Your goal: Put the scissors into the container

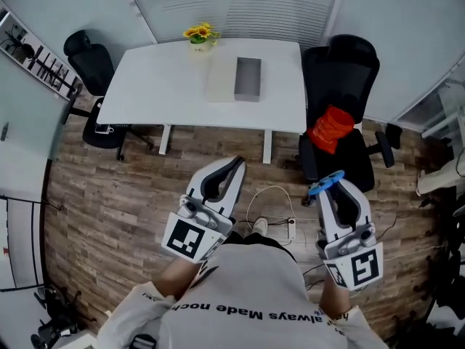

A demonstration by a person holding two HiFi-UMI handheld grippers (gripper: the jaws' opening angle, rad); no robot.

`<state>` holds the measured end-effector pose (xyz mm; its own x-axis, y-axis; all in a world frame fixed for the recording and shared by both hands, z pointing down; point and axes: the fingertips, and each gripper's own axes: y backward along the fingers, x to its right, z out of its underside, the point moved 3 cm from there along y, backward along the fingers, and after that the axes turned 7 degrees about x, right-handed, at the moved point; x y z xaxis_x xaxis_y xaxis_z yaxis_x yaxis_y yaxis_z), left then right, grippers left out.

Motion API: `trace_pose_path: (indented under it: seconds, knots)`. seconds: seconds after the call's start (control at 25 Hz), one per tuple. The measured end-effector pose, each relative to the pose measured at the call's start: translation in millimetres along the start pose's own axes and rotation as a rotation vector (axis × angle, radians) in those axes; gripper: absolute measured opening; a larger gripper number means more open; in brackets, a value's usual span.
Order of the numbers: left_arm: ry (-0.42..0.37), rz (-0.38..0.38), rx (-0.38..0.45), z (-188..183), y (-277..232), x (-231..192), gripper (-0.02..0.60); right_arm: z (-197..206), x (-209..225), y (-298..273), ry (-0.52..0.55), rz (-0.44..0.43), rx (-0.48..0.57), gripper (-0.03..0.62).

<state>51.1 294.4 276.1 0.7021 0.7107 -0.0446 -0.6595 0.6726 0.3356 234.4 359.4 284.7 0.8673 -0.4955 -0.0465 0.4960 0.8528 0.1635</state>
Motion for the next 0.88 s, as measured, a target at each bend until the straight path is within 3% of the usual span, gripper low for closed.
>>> trace_pose_path:
  seconds: [0.44, 0.88]
  knots:
    - [-0.014, -0.073, -0.002, 11, -22, -37, 0.028, 14, 26, -50, 0.003, -0.073, -0.019, 0.091]
    - [-0.007, -0.091, 0.002, 30, -62, -120, 0.028, 33, 49, -141, 0.014, -0.096, -0.023, 0.091]
